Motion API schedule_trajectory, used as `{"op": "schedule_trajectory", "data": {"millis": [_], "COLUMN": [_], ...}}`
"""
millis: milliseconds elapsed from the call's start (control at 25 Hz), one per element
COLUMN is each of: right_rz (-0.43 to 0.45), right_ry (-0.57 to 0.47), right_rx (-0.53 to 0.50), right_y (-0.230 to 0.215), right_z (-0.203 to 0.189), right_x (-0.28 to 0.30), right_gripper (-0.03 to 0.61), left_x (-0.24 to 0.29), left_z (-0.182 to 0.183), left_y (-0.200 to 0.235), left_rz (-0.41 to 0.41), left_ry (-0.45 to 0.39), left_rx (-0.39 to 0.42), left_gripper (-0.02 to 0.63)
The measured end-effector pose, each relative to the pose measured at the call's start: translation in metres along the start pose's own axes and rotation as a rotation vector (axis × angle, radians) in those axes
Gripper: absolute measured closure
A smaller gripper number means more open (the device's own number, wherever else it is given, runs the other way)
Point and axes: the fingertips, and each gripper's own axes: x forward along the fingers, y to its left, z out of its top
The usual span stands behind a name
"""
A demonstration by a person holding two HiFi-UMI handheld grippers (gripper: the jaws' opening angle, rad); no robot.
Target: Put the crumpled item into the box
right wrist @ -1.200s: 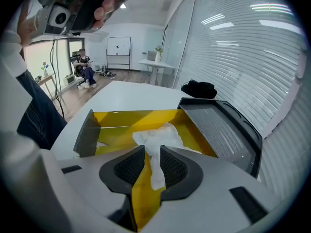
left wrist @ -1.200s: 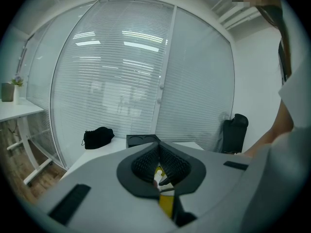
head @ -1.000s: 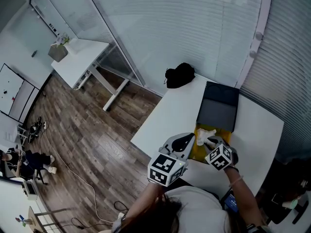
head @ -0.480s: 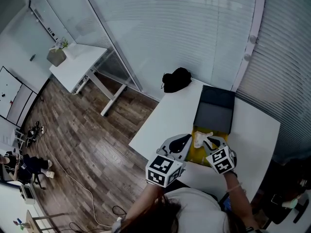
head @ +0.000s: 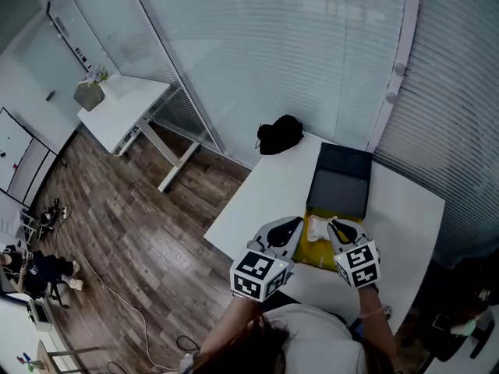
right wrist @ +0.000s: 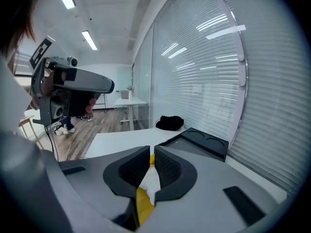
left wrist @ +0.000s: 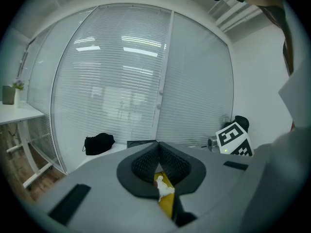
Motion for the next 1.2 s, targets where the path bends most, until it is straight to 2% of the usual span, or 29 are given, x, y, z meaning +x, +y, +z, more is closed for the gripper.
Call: {"op": "schedule_trajectory", "data": {"millis": [560, 1200], "right_rz": [-0.023, -0.061], "right_ry": [-0.179, -0.249], "right_rx": [0.082, 0.096], "right_y": [0.001, 0.0], "right_z": [0.05, 0.067], "right_x": [-0.042, -0.063], "right_gripper": [0.549, 0.552], "left_x": [-0.002, 0.0], "left_z": [0.011, 0.011], "left_y": [0.0, -0.001], "left_rz": [0.0, -0.008], "left_ry": [-0.023, -0.036], "left_rx": [-0.001, 0.006], "left_gripper": [0.595, 0.595]}}
